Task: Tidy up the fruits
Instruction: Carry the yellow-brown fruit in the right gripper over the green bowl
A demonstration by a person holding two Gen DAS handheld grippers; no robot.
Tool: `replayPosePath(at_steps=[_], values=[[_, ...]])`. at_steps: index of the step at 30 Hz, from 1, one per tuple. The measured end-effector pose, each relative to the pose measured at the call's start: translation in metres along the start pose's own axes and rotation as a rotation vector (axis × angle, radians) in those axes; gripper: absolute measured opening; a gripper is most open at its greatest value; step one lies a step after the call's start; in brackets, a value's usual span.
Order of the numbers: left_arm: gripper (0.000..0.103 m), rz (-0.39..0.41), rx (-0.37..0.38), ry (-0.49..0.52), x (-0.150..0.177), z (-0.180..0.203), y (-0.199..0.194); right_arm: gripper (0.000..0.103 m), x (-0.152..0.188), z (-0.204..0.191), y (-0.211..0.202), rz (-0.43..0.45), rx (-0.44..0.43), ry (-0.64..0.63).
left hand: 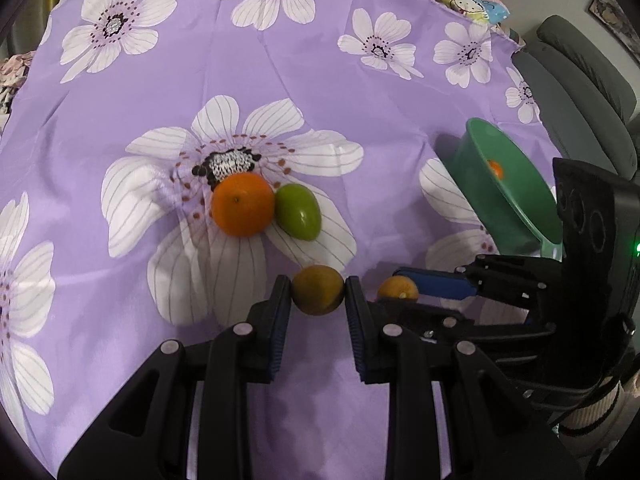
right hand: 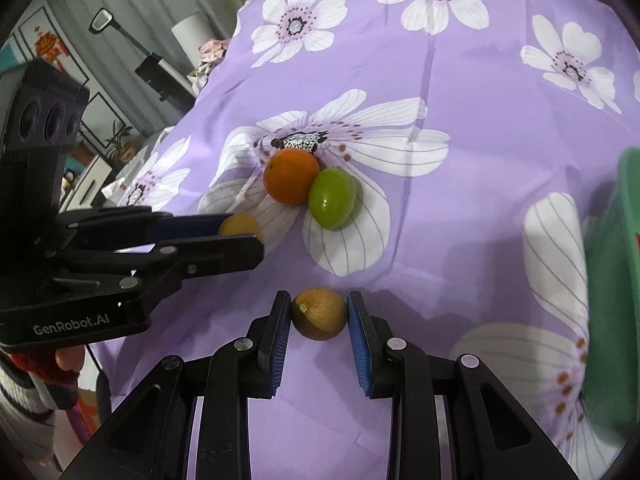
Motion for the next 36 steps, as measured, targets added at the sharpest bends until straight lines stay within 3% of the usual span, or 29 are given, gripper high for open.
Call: replayPosePath(at_steps=[22,36], values=[[0.027,0.033,-0.015,0.016,0.04,0.046,-0.025,0.031,0.032,0.003,-0.064,0.102,-0.026,0.06],[0.027,0.051,-0.015,0.09,0.032,0.082,-0.028,0.031,0.033,0.011,-0.097,0.197,-0.025,0.077]])
Point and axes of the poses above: each gripper's, at about its wrist camera, not at the fingertips, and y roughly the way its jaws point, z to its right, x to its underside, the point moved 9 cm from there along y, roughly the way its jaws point, and after that the axes turned 6 degrees about x, right-handed, at the moved point
